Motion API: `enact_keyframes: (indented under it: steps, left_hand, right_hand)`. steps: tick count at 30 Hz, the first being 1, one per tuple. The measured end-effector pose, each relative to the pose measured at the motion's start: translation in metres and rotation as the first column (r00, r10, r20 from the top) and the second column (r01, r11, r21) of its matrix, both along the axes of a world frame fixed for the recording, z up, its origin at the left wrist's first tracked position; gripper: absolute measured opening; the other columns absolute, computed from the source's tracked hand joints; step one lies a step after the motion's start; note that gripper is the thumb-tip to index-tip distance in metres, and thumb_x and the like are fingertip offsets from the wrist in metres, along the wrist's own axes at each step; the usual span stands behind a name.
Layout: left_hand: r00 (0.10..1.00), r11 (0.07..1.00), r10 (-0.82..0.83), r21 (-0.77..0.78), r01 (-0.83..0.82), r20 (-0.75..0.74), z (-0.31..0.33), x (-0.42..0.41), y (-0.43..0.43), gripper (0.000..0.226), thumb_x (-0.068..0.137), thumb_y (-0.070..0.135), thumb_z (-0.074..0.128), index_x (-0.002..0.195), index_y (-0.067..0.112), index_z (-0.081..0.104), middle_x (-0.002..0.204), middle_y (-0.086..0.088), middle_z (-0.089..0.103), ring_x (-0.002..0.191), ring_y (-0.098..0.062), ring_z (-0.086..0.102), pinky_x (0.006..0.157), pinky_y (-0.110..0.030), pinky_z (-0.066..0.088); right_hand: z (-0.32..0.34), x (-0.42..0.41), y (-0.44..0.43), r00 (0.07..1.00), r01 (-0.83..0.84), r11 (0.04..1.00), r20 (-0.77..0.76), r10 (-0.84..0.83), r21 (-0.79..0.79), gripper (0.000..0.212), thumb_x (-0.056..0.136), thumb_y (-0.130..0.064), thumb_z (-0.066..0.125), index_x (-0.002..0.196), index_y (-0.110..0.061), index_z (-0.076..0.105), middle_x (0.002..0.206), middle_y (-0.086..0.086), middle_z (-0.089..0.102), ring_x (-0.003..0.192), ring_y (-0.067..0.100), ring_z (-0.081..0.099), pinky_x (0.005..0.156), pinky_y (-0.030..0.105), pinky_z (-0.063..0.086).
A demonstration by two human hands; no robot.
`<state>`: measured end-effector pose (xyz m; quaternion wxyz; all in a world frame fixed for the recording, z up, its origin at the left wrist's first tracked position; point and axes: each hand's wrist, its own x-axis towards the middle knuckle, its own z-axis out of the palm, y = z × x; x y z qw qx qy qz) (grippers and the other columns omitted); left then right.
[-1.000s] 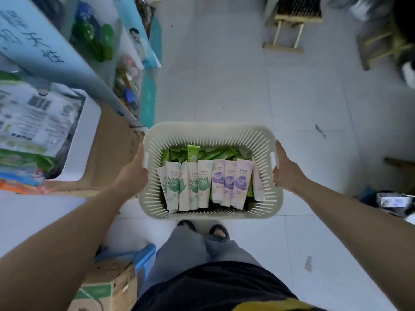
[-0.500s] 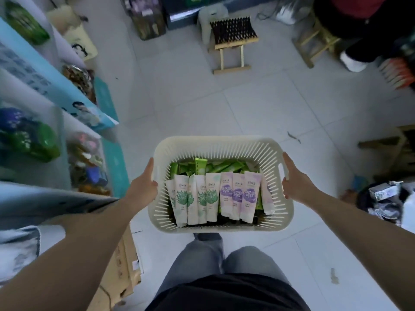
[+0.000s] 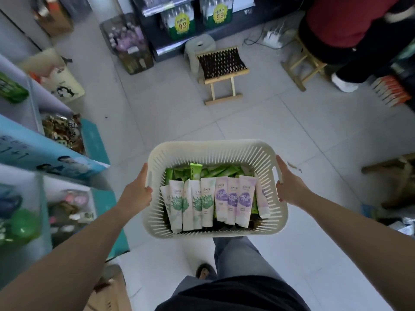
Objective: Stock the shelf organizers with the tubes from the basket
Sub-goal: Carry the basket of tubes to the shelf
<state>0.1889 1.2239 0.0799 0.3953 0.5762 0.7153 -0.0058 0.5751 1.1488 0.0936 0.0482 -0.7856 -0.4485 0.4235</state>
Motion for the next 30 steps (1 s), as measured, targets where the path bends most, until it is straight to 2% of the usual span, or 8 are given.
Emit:
enact_keyframes:
  steps: [4, 7, 10, 12, 21, 27, 30]
  left_hand:
    - [0.998, 0.998, 0.069, 0.008, -0.069, 0.008, -0.001, 0.023, 0.064, 0.077, 0.092, 0.005, 0.043, 0.146, 0.043, 0.005, 0.084, -0.008, 0.062, 0.064, -0.025, 0.063, 0.054, -0.030, 0.049]
    - [0.998, 0.998, 0.054, 0.031, -0.054, -0.008, -0.002, 0.040, 0.111, 0.076, 0.092, 0.007, 0.045, 0.146, 0.042, 0.005, 0.086, -0.011, 0.062, 0.067, -0.025, 0.063, 0.064, -0.037, 0.054]
    - [0.999, 0.997, 0.041, 0.061, -0.040, -0.003, 0.000, 0.058, 0.158, 0.078, 0.091, 0.007, 0.044, 0.146, 0.044, 0.002, 0.091, -0.013, 0.061, 0.071, -0.027, 0.063, 0.073, -0.042, 0.055]
    - [0.999, 0.997, 0.036, 0.064, -0.038, 0.031, 0.001, 0.067, 0.181, 0.078, 0.091, 0.008, 0.044, 0.145, 0.044, 0.001, 0.089, -0.012, 0.059, 0.073, -0.027, 0.062, 0.075, -0.043, 0.055]
    - [0.999, 1.000, 0.010, -0.007, -0.010, 0.034, -0.012, 0.106, 0.348, 0.078, 0.088, 0.009, 0.042, 0.145, 0.045, 0.003, 0.088, -0.011, 0.062, 0.067, -0.025, 0.065, 0.059, -0.030, 0.051]
    - [0.997, 1.000, -0.020, -0.015, 0.021, 0.074, -0.003, 0.126, 0.457, 0.077, 0.089, 0.008, 0.042, 0.146, 0.045, 0.004, 0.084, -0.011, 0.063, 0.066, -0.025, 0.065, 0.052, -0.025, 0.047]
    - [0.997, 1.000, -0.028, 0.005, 0.028, 0.069, 0.003, 0.138, 0.507, 0.076, 0.091, 0.009, 0.042, 0.146, 0.044, 0.004, 0.088, -0.012, 0.063, 0.068, -0.024, 0.065, 0.056, -0.027, 0.047]
  right_hand:
    - [0.001, 0.022, 0.069, 0.997, -0.073, 0.997, -0.008, 0.073, -0.010, 0.092, 0.085, -0.007, 0.047, 0.146, -0.039, -0.014, 0.074, 0.010, 0.064, 0.065, 0.023, 0.064, 0.058, 0.032, 0.053]
    - [0.005, 0.041, 0.119, 0.994, -0.103, 0.994, 0.033, 0.104, -0.020, 0.089, 0.088, -0.011, 0.046, 0.145, -0.038, -0.016, 0.077, 0.009, 0.065, 0.062, 0.017, 0.062, 0.047, 0.022, 0.044]
    - [0.010, 0.059, 0.170, 0.995, -0.093, 0.996, 0.021, 0.093, -0.011, 0.090, 0.088, -0.011, 0.048, 0.145, -0.037, -0.018, 0.084, 0.013, 0.065, 0.070, 0.024, 0.064, 0.059, 0.033, 0.053]
    - [0.013, 0.067, 0.194, 0.993, -0.111, 0.993, 0.034, 0.112, -0.024, 0.092, 0.088, -0.011, 0.048, 0.144, -0.037, -0.019, 0.086, 0.015, 0.065, 0.074, 0.028, 0.065, 0.068, 0.038, 0.054]
    - [0.003, 0.106, 0.337, 0.999, -0.026, 0.999, 0.023, 0.027, -0.022, 0.094, 0.085, -0.009, 0.050, 0.144, -0.039, -0.016, 0.081, 0.016, 0.066, 0.073, 0.029, 0.066, 0.072, 0.042, 0.057]
    - [0.011, 0.125, 0.434, 0.999, 0.022, 1.000, 0.046, -0.021, -0.022, 0.090, 0.086, -0.014, 0.049, 0.144, -0.041, -0.014, 0.078, 0.009, 0.066, 0.067, 0.021, 0.065, 0.067, 0.035, 0.056]
    - [0.013, 0.134, 0.479, 0.998, 0.056, 0.998, 0.033, -0.056, 0.000, 0.088, 0.086, -0.012, 0.046, 0.144, -0.044, -0.012, 0.075, 0.008, 0.066, 0.064, 0.020, 0.065, 0.064, 0.034, 0.056]
